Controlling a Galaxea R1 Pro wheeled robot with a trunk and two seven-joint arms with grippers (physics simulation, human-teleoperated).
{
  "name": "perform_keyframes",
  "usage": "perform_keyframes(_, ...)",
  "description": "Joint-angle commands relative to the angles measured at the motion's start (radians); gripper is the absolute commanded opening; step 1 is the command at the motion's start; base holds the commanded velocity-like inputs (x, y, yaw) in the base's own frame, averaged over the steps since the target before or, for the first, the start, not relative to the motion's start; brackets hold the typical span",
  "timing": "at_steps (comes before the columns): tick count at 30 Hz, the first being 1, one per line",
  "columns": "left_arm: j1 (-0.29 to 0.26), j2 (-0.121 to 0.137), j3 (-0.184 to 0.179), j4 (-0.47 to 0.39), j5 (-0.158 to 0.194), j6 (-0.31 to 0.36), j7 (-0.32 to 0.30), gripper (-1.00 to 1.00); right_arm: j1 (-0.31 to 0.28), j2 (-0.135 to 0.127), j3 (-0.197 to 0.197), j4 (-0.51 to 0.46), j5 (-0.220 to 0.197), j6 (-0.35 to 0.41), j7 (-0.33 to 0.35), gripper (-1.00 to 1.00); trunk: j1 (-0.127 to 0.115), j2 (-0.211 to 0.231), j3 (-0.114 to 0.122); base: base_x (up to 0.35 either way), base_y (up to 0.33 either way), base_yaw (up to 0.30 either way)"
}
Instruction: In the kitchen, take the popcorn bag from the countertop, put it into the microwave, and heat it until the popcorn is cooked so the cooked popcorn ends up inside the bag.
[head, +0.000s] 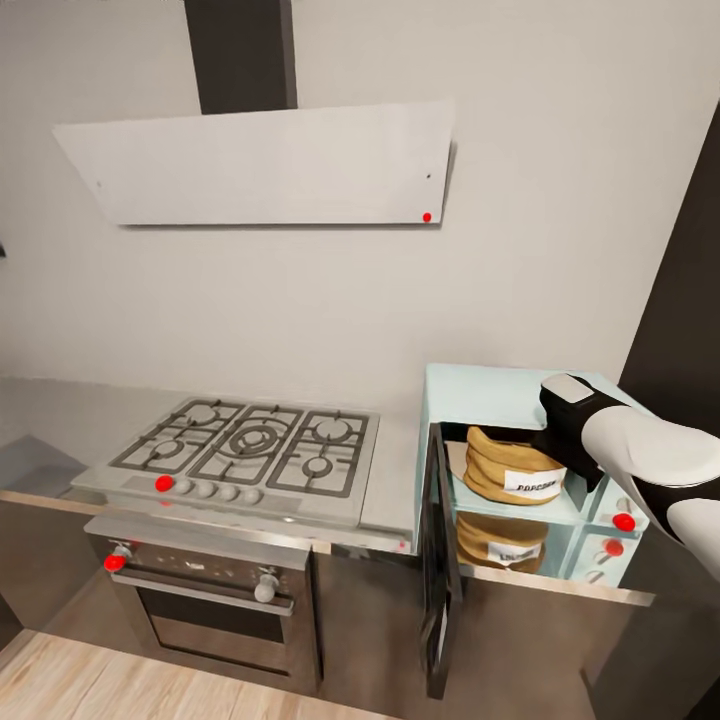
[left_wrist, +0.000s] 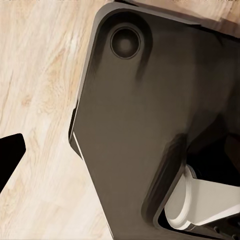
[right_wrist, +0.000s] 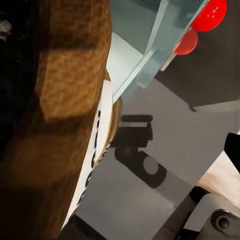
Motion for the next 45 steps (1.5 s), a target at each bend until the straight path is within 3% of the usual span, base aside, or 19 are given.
perform_keyframes(1, 0.0, 0.0, 0.003, -0.002, -0.001, 0.001, 0.0, 1.0, -0.001, 0.0, 0.001, -0.001, -0.001, 0.007, -0.003, 1.0, 0.0, -0.001, 0.0, 0.0, 0.0, 0.0)
perform_keyframes(45, 0.0, 0.0, 0.003, -0.002, -0.001, 0.001, 0.0, 1.0, -0.001, 0.0, -0.001, -0.003, -0.003, 0.007, 0.003, 1.0, 0.0, -0.001, 0.072, 0.0, 0.0, 0.048)
